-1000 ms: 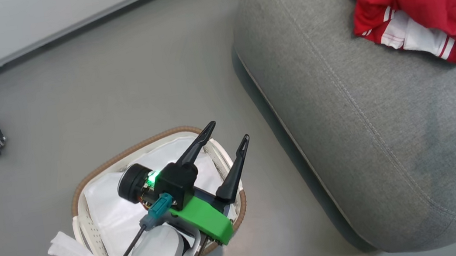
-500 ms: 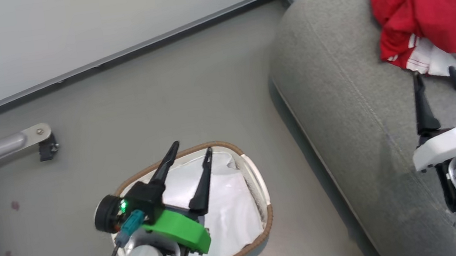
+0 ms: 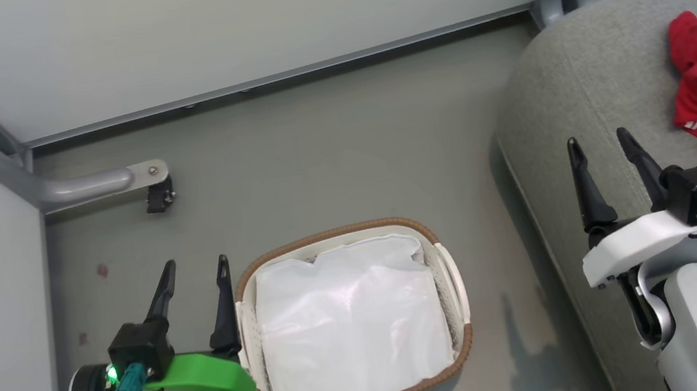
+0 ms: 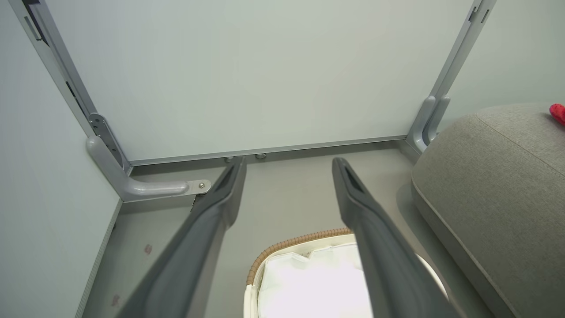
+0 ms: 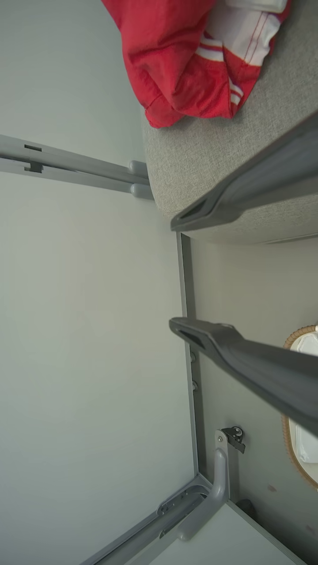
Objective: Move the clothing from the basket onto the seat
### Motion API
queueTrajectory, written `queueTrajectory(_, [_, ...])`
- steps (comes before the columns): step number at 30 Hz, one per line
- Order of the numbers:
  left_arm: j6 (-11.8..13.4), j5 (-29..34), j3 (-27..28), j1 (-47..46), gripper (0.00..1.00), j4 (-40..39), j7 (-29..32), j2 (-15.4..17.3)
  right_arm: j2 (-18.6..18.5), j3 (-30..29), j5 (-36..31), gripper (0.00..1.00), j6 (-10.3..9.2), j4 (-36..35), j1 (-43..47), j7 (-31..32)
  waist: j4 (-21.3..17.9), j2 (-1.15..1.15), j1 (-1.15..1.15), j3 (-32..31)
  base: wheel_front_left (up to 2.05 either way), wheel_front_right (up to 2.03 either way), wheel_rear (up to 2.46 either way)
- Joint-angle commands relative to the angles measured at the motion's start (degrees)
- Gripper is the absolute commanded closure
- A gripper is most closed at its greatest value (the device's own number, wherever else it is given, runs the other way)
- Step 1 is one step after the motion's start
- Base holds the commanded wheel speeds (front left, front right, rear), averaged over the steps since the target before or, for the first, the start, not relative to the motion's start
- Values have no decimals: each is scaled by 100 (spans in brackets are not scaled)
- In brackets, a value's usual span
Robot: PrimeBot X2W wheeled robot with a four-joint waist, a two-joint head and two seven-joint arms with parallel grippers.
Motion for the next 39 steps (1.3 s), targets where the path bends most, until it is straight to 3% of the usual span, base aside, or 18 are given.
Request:
queueTrajectory(1, [-21, 71, 123, 127, 0, 22, 0, -9, -26, 37, 34, 0, -8, 28, 105, -13, 192, 0, 0, -122, 0, 0, 0])
queueTrajectory(13, [-133, 185, 808, 711, 0, 257, 0, -177, -24, 275, 145, 0, -8, 93, 538, -13, 352, 0, 0, -506, 0, 0, 0])
queueTrajectory(25, [-190, -74, 914, 1289, 0, 286, 0, -200, -24, 362, 127, 0, -8, 86, 1253, -13, 265, 0, 0, -960, 0, 0, 0])
queueTrajectory(26, [-181, -97, 915, 1239, 100, 303, 1, -203, 3, 368, 125, 100, 0, 99, 1226, 0, 281, 0, 0, -934, 0, 0, 0])
queueTrajectory(30, [-183, -161, 928, 1257, 100, 507, 27, -226, 46, 357, 188, 100, 0, 292, 1323, 44, 277, 0, 0, -951, 0, 0, 0])
queueTrajectory(39, [-191, -1111, 1045, 1140, 100, 375, 302, -223, 38, 259, 1205, 100, -1, 181, 1296, 318, 268, 0, 0, -958, 0, 0, 0])
